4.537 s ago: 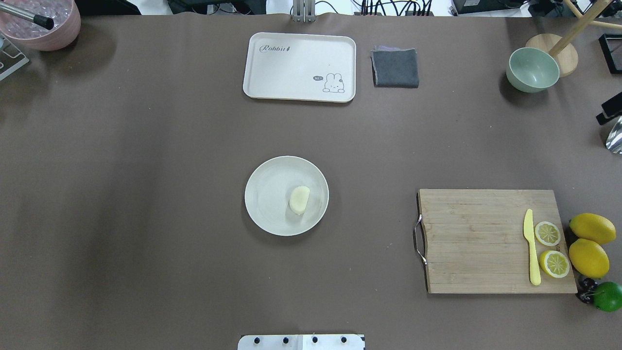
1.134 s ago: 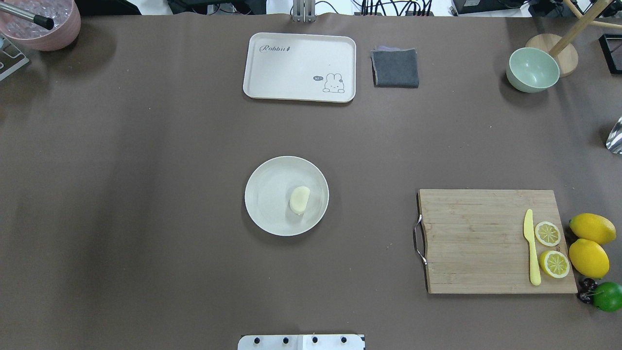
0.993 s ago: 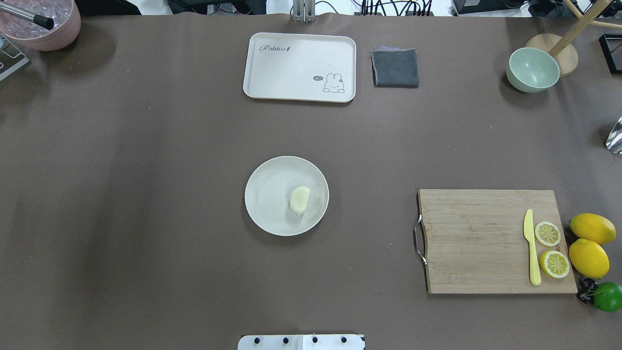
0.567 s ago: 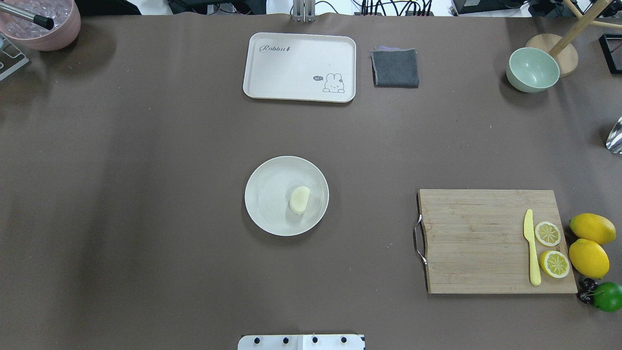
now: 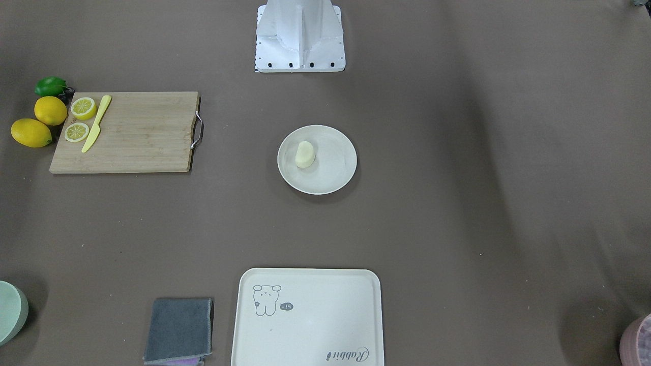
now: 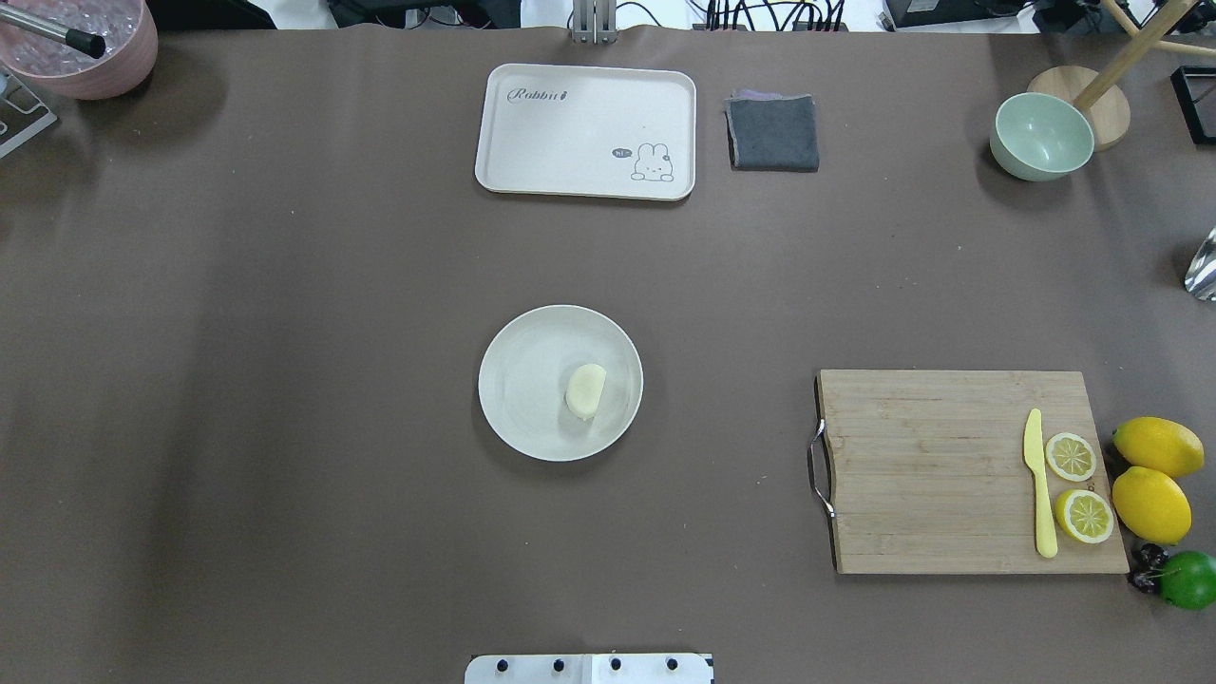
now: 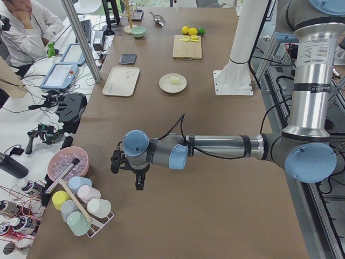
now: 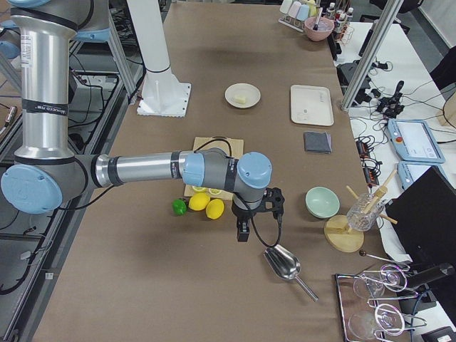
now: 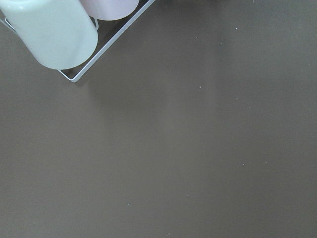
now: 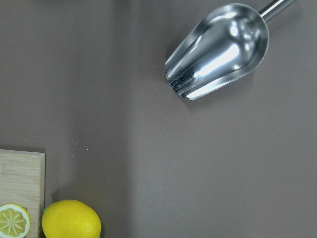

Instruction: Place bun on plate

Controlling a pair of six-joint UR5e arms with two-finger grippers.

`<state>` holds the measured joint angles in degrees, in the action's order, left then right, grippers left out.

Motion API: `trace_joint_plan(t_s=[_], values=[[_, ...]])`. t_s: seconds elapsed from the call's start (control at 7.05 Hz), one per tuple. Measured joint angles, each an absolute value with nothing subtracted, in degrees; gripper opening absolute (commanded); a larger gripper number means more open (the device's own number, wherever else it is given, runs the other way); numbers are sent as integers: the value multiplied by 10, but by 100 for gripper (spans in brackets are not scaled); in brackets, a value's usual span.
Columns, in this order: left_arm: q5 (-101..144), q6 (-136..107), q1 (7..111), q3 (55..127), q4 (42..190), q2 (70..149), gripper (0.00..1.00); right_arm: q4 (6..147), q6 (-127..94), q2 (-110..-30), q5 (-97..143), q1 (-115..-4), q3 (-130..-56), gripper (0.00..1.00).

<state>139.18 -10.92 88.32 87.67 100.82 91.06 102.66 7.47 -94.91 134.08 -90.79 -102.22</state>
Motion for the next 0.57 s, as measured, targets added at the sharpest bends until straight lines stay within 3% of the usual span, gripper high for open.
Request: trace_joint_plan(t_s=[0.57], values=[[1395, -146, 882, 878, 1004, 911, 98, 1027, 75, -948, 1340, -908, -1023, 100]])
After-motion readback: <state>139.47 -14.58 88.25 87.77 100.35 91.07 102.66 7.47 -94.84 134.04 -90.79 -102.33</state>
